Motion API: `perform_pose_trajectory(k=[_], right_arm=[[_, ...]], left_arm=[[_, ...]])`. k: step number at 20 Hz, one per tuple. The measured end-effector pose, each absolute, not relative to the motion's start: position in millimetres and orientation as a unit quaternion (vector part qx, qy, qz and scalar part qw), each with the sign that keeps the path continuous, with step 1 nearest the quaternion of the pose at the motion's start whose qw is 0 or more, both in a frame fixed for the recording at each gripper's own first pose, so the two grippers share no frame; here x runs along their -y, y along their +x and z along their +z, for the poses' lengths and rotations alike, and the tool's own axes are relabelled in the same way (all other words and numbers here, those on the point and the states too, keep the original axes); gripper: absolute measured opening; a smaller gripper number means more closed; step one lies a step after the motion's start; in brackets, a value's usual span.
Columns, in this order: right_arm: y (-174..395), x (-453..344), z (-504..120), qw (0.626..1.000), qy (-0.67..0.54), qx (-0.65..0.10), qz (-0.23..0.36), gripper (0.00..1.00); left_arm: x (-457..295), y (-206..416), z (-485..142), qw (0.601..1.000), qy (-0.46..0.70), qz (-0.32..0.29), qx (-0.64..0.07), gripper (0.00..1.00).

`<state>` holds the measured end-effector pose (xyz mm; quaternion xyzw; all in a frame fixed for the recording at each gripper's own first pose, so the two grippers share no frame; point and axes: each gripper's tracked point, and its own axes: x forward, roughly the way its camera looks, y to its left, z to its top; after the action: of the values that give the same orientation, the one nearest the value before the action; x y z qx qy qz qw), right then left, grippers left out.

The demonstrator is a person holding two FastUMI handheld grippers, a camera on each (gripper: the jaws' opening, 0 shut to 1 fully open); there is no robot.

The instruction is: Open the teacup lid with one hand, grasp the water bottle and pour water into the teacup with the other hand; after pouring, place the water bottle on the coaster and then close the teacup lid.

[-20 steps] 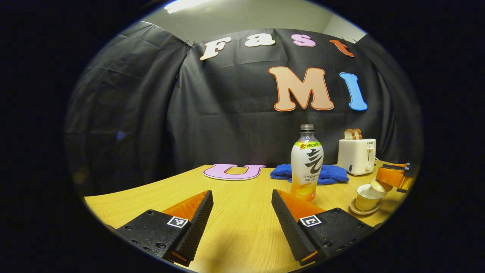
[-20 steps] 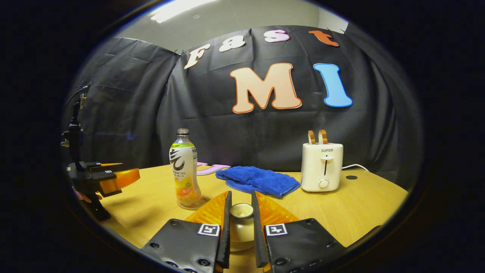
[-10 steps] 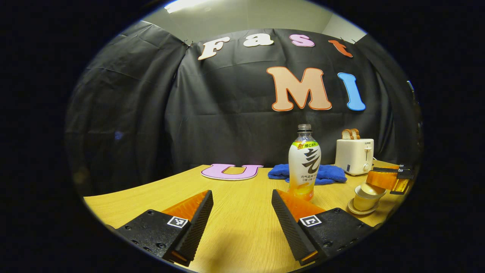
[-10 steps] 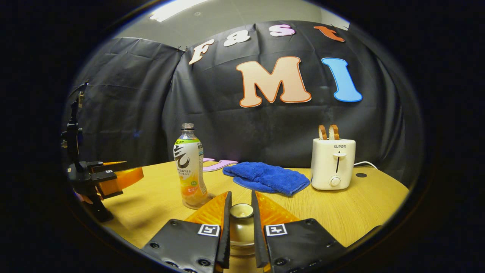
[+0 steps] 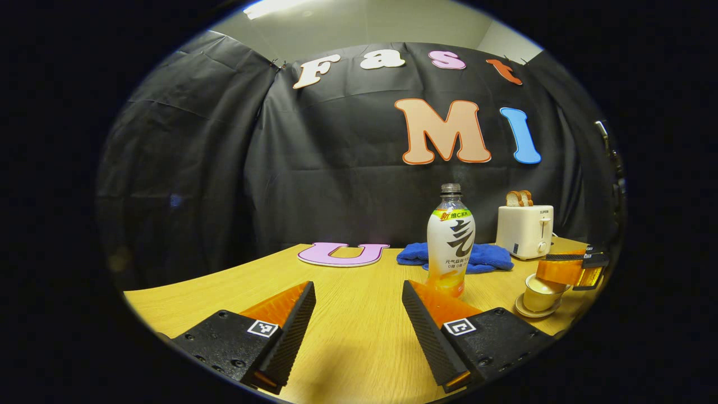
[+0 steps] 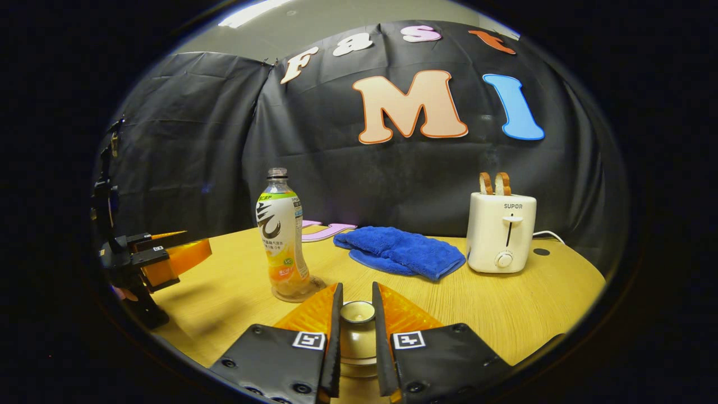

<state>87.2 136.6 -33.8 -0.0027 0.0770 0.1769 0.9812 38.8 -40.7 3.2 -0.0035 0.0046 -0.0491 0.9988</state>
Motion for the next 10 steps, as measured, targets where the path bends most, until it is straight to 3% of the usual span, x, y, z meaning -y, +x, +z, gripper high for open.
perform_pose_trajectory(k=[4, 8, 10], right_arm=[[86.0, -133.6, -33.3, 0.981, 0.006, -0.084, 0.175, 0.40], [84.8, -133.4, -32.2, 0.981, 0.010, -0.078, 0.175, 0.88], [81.9, -132.2, -28.1, 0.982, 0.007, -0.068, 0.173, 0.94]], left_arm=[[40.7, 40.2, 2.5, 0.999, -0.004, -0.049, -0.004, 0.91], [40.4, 39.0, 2.9, 0.999, -0.004, -0.050, -0.004, 0.91], [40.5, 38.9, 2.4, 0.999, -0.004, -0.050, -0.004, 0.91]])
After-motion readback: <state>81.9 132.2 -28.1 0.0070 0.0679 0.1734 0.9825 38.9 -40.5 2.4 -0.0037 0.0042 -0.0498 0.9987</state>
